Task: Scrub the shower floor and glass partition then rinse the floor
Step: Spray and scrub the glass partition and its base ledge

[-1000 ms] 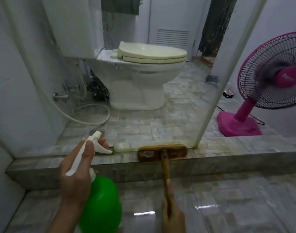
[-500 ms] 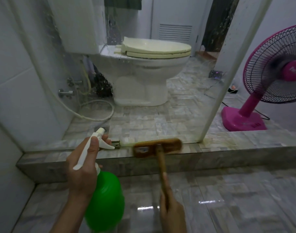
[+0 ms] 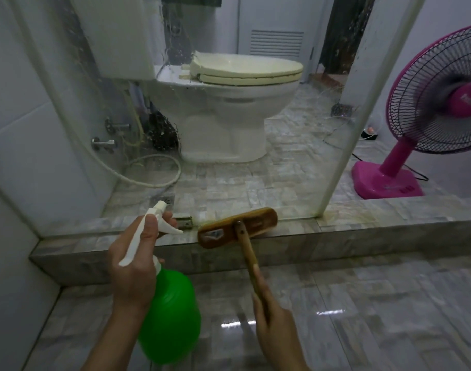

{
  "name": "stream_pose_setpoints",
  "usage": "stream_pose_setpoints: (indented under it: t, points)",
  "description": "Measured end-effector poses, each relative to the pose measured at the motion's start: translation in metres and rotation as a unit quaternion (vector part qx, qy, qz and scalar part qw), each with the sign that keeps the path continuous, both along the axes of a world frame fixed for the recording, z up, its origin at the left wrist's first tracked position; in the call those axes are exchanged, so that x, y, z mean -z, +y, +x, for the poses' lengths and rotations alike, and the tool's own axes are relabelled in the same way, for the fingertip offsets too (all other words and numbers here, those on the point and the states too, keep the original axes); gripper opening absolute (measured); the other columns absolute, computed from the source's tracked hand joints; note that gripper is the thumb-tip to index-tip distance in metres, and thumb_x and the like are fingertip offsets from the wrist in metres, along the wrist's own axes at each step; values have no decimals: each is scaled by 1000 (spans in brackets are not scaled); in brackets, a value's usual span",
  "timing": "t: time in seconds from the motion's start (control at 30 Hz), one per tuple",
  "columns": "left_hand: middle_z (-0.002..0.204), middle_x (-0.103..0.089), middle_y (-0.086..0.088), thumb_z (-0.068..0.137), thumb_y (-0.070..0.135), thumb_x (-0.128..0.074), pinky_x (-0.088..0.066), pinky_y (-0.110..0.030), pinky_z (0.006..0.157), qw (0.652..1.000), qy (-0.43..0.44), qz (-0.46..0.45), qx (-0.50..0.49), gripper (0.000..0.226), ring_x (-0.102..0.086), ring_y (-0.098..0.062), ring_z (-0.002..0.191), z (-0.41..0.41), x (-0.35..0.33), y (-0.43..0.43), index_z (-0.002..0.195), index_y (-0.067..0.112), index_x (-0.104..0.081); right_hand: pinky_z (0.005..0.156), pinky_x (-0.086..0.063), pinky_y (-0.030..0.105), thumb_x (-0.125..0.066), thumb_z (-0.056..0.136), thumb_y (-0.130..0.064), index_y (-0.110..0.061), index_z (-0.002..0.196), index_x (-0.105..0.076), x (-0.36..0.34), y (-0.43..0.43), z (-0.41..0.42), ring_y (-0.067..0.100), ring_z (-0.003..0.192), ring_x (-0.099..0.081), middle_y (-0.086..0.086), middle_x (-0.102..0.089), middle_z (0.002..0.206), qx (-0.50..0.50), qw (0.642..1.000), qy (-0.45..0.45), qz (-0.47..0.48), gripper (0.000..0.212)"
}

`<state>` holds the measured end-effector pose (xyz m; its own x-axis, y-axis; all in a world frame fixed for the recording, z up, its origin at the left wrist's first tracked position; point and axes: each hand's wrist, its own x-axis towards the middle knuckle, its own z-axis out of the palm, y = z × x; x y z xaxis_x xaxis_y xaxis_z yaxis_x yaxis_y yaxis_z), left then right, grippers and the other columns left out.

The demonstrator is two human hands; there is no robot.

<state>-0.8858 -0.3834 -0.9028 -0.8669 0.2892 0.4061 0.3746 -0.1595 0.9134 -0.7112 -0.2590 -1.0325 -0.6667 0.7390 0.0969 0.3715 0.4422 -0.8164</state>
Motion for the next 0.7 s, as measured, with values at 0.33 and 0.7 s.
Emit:
stream_pose_setpoints:
  t: [0.33, 0.7]
  points:
    - [66, -68, -4, 83, 62, -44, -49, -28, 60, 991, -8, -127, 38, 55, -64, -13, 61, 11, 36, 7, 63, 16, -68, 46, -46, 26, -39, 100, -33, -66, 134, -19, -6, 32, 26, 5, 42, -45, 17, -61, 75, 157, 985, 65, -19, 52]
    - [69, -69, -10, 83, 64, -43, -47, -18, 63, 990, -13, -136, 25, 46, -65, -22, 69, 1, 30, 2, 72, 28, -68, 44, -46, 31, -42, 100, -15, -66, 136, -21, -10, 47, 26, 19, 45, -50, 9, -59, 67, 104, 981, 107, -125, 66]
